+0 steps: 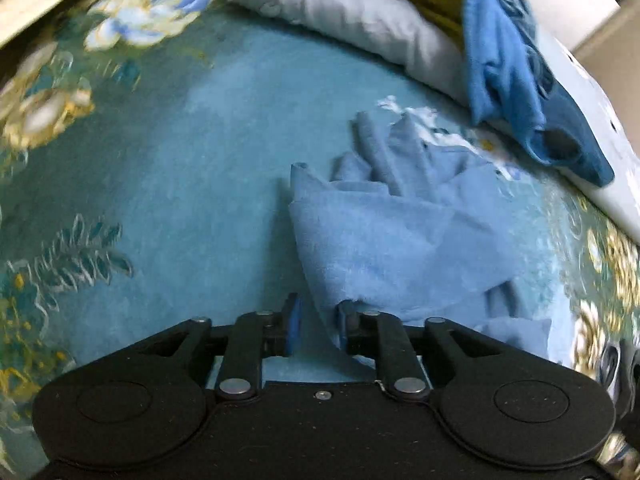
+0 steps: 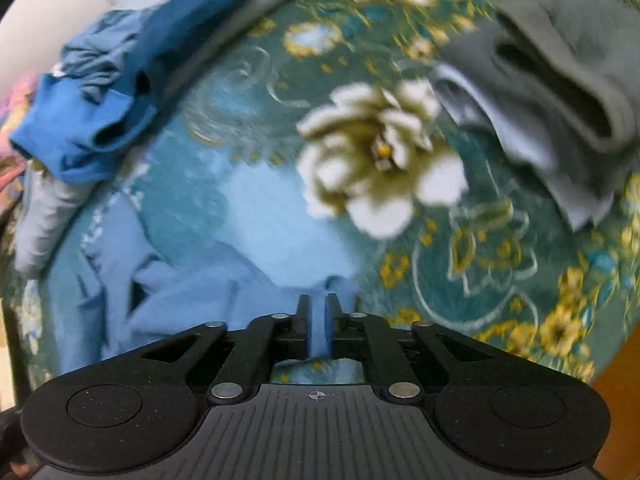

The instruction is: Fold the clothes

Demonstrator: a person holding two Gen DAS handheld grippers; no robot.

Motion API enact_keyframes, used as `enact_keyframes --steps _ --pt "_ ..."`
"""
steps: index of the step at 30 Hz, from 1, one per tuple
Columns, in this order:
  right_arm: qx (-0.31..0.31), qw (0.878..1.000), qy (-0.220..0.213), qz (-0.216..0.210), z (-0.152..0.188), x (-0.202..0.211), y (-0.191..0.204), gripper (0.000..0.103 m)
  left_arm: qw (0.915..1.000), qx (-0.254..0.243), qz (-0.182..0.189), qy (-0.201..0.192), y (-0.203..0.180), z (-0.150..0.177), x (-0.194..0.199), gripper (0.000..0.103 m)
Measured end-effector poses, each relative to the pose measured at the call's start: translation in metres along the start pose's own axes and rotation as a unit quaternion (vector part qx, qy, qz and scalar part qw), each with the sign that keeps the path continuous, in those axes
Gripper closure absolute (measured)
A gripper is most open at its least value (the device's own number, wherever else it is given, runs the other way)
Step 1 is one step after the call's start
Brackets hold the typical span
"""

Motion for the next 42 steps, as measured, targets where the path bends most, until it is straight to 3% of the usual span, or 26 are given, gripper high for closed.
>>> enact_keyframes --steps 1,4,9,13,18,19,20,21,26,30,33,35,38,42 --pt "0.022 1.000 -0.006 0.001 -0.006 0.004 0.007 0.089 0.9999 -0.014 -0.001 -0.002 -0.003 -0.001 0.005 0.070" --pt "0.084 0.996 -0.019 -0.004 -0.024 0.011 0.033 0.083 0.9984 -0.055 -0.003 -0.009 -0.012 -0.004 0.019 0.062" --pt "0.157 0.984 0.015 -0.083 -0.021 -0.032 0.113 0.079 0.9906 -0.125 0.001 -0.054 -0.038 -0.023 0.024 0.050" --pt "0.190 0.972 0.049 -0.130 -0.008 -0.072 0.177 0.079 0.9819 -0.178 0.029 -0.057 -0.077 -0.037 -0.017 0.046" --pt "0.204 0.966 0.053 -0.148 -0.007 -0.080 0.198 0.079 0.9641 -0.262 0.031 -0.031 -0.110 -0.038 -0.068 0.048" --pt "0.207 0.966 0.053 -0.147 -0.008 -0.079 0.196 0.079 0.9630 -0.267 0.028 -0.025 -0.111 -0.038 -0.073 0.065" --pt "0.209 0.966 0.053 -0.144 -0.009 -0.079 0.193 0.079 0.9618 -0.272 0.026 -0.019 -0.112 -0.038 -0.079 0.092" --pt "0.209 0.966 0.054 -0.142 -0.011 -0.080 0.190 0.078 0.9620 -0.272 0.025 -0.016 -0.111 -0.038 -0.082 0.099" --pt "0.215 0.965 0.061 -0.137 -0.011 -0.088 0.190 0.077 0.9816 -0.178 0.022 -0.065 -0.074 -0.051 -0.041 0.101" --pt "0.244 0.953 0.082 -0.162 0.005 -0.097 0.214 0.077 0.9919 -0.053 -0.032 -0.111 0.000 -0.059 0.014 0.101" --pt "0.276 0.938 0.111 -0.181 0.031 -0.106 0.238 0.076 0.9878 0.022 -0.118 -0.099 0.068 -0.040 0.034 0.101" --pt "0.302 0.925 0.131 -0.192 0.052 -0.113 0.255 0.066 0.9814 0.069 -0.164 -0.071 0.107 -0.019 0.040 0.101" --pt "0.339 0.904 0.154 -0.210 0.083 -0.119 0.279 0.065 0.9750 0.128 -0.176 -0.047 0.136 0.007 0.049 0.100" --pt "0.370 0.887 0.169 -0.220 0.116 -0.127 0.306 0.055 0.9743 0.144 -0.166 -0.051 0.138 0.017 0.057 0.095"
Point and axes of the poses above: each gripper's, at about its wrist camera, not at the fingertips, and x roughly against the way its jaws point, y to its left, z to its underside, the point moved 8 cm from there along -x, roughly the way its jaws point, and after that the axes turned 5 degrees about -y, right-handed, at the moved point
